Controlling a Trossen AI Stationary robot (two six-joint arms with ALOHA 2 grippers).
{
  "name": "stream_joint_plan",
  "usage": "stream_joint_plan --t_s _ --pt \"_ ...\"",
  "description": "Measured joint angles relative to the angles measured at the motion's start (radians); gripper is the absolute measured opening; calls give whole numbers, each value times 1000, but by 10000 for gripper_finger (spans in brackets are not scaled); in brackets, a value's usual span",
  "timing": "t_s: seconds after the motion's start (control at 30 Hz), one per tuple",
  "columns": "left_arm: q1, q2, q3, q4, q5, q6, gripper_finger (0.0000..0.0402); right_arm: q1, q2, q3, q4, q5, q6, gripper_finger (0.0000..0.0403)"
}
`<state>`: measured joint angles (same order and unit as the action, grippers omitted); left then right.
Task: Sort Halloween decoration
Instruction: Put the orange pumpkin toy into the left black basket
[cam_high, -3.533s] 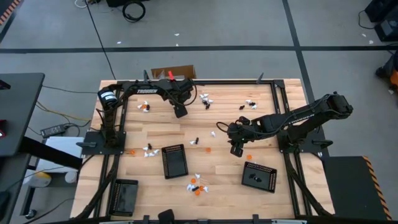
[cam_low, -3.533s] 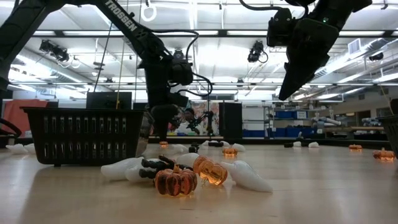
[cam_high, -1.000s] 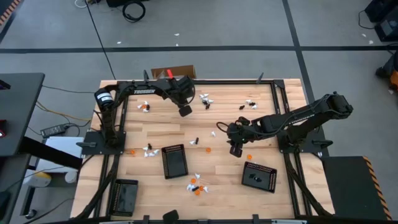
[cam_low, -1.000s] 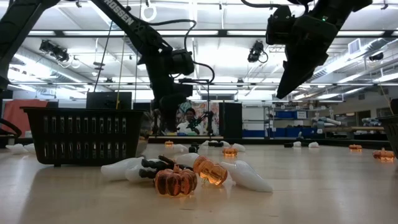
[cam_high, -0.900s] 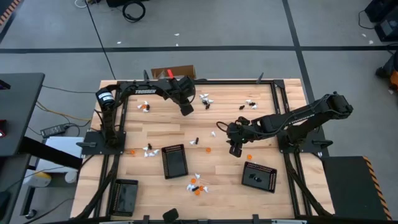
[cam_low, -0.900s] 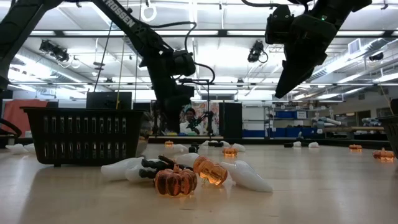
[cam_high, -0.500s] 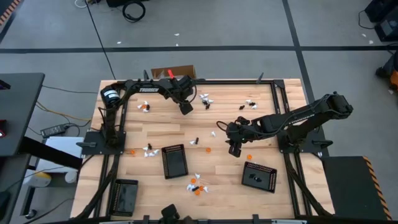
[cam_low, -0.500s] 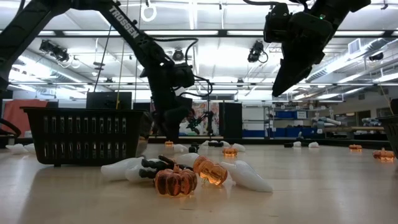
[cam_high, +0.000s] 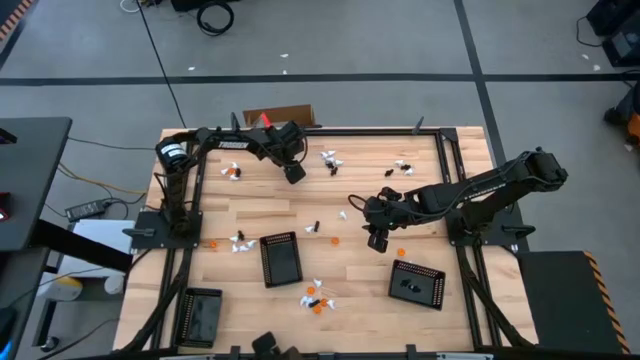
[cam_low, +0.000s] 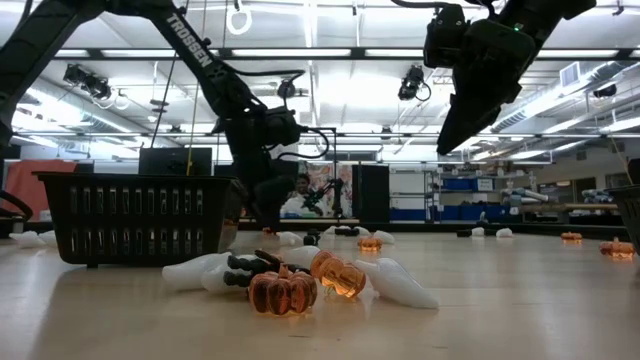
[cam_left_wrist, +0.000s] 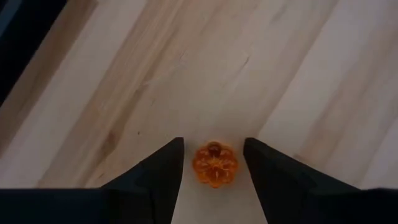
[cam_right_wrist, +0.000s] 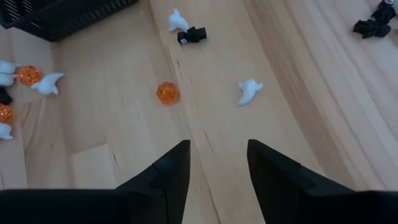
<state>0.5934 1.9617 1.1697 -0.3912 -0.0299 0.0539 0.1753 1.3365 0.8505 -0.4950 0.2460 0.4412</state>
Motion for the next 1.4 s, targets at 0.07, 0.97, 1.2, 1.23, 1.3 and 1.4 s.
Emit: stream_joint_plan --t_s 0.07,0.97,1.2,1.23,1.3,1.4 --pt "-3 0 -4 -2 -2 -2 194 0 0 0 0 0 0 165" --pt "-7 -36 -11 -78 58 88 3 0 0 0 9 -4 12 165" --pt "-11 -120 -20 -129 68 75 12 0 0 0 12 -4 12 165" --pt "-11 -130 -16 -117 57 74 17 0 0 0 13 -4 12 165" --pt "-10 -138 -16 -105 47 73 29 0 0 0 17 -5 12 165" --pt "-9 -137 -17 -67 42 68 49 0 0 0 28 -5 11 165"
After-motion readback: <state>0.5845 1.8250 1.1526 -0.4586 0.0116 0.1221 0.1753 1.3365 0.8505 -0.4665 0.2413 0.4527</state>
